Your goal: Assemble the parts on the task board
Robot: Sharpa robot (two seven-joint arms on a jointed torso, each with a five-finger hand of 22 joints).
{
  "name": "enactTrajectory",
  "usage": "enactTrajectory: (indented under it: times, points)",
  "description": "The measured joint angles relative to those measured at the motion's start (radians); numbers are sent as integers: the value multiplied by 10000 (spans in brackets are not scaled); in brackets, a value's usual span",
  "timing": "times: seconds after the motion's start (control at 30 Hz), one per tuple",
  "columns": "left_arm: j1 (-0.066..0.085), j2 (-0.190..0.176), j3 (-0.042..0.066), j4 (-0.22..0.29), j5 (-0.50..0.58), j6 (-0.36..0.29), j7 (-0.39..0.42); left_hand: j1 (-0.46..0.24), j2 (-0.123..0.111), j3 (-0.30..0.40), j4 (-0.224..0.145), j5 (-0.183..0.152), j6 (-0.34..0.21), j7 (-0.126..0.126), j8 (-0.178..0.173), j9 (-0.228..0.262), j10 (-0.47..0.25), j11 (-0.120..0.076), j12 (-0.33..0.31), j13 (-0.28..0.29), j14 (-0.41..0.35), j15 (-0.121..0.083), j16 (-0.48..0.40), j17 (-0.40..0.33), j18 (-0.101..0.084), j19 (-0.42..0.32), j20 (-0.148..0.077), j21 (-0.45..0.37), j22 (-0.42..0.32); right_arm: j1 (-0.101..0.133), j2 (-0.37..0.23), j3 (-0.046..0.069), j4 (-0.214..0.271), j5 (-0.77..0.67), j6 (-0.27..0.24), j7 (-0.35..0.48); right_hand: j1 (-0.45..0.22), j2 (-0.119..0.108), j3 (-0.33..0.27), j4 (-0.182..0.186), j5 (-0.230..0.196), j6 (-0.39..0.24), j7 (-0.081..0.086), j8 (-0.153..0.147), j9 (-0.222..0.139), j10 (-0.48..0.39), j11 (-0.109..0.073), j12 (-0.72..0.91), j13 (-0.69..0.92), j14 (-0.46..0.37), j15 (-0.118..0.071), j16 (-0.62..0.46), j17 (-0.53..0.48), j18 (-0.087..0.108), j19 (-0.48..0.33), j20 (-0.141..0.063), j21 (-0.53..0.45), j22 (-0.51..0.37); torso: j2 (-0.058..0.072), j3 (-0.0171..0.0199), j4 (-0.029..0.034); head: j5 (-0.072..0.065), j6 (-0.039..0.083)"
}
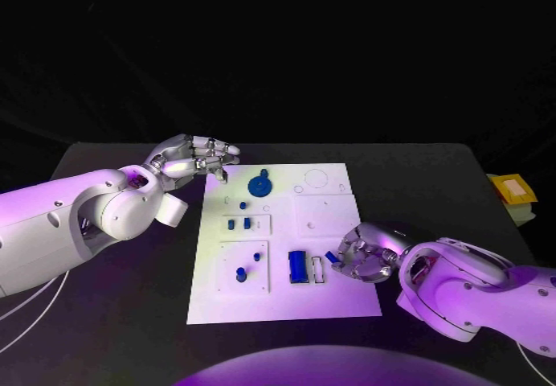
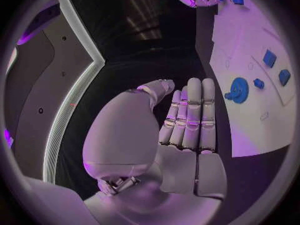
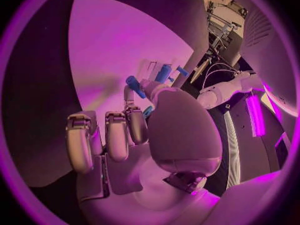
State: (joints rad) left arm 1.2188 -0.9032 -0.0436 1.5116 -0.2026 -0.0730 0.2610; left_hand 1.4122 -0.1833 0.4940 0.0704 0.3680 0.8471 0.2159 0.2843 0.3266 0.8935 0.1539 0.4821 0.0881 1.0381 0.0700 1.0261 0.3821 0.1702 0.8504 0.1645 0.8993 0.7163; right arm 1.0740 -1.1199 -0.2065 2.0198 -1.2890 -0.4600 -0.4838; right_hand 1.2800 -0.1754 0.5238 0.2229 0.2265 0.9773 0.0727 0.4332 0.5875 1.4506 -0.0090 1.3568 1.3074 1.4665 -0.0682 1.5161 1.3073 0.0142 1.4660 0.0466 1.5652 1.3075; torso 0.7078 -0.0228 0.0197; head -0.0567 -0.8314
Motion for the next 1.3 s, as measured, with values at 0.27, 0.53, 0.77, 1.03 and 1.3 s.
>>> enactTrajectory:
  times: [0.27, 0.53, 0.77, 1.03, 1.3]
  points:
    - [-2, 5, 0, 0, -2, 4, -9, 0, 0, 0, 0, 0, 0, 0, 0, -1, 0, 0, 0, 0, 0, 0, 0, 1, 0, 0, 0, 0, 0, 6, 269, -2, -47, 681, -63, 83, -90, -90, 6, -68, 175, 1, 0, -2, 6, 0, 0, 0, -1, 0, 0, 0, -1, 0, 0, 0, 0, -1, 2, 0, -2, -1, -21]
    - [0, -3, -1, 8, -3, 9, -12, 0, 0, 0, 0, 0, 0, 0, 0, -2, 0, -1, 0, -11, 0, 0, 0, -9, 1, 0, 0, 0, 9, -40, 490, -3, -232, 1008, -10, 131, -172, -169, 214, -389, 175, 1, 1, -15, 10, 0, 1, 0, -1, -1, 1, 0, 0, 0, 0, 0, 0, 0, 5, 0, -1, 4, -67]
    - [0, -17, -1, 13, -3, 11, -12, 0, 0, 0, 0, 0, 0, 0, 0, -2, 1, -1, 0, -11, 0, 0, 0, -8, 1, 0, 0, 0, 8, -62, 587, -5, -312, 1147, 38, 140, -421, -128, 279, -455, 110, 2, 1, -12, 9, -1, 1, 0, -1, -1, 1, 0, -1, 0, 0, 0, 0, 6, 8, 5, -5, 32, -90]
    - [-2, -16, -1, 16, -5, 16, -12, 0, 0, 0, 0, 0, 0, 0, 0, -3, 1, -1, 0, -11, 0, 0, 0, -7, 1, 0, 0, 0, 7, -69, 688, -4, -357, 1211, 73, 144, -973, -237, -251, -139, 526, 101, -98, 15, -46, 22, 23, 0, 7, -1, 1, 0, 8, 0, 0, 0, 0, 5, 9, 5, -5, 35, -106]
    - [0, -17, -1, 20, -6, 22, -11, 0, 0, 0, 0, 0, 0, 0, 0, 8, -36, -38, 49, -10, 0, 0, -1, -7, 1, 0, 0, 0, 6, -70, 748, -3, -400, 1239, 111, 144, -1299, -246, -648, 171, 700, 130, -55, 0, -92, 35, 36, 0, 6, -1, 1, 0, 7, 0, 0, 0, 0, 4, 8, 7, -1, 24, -114]
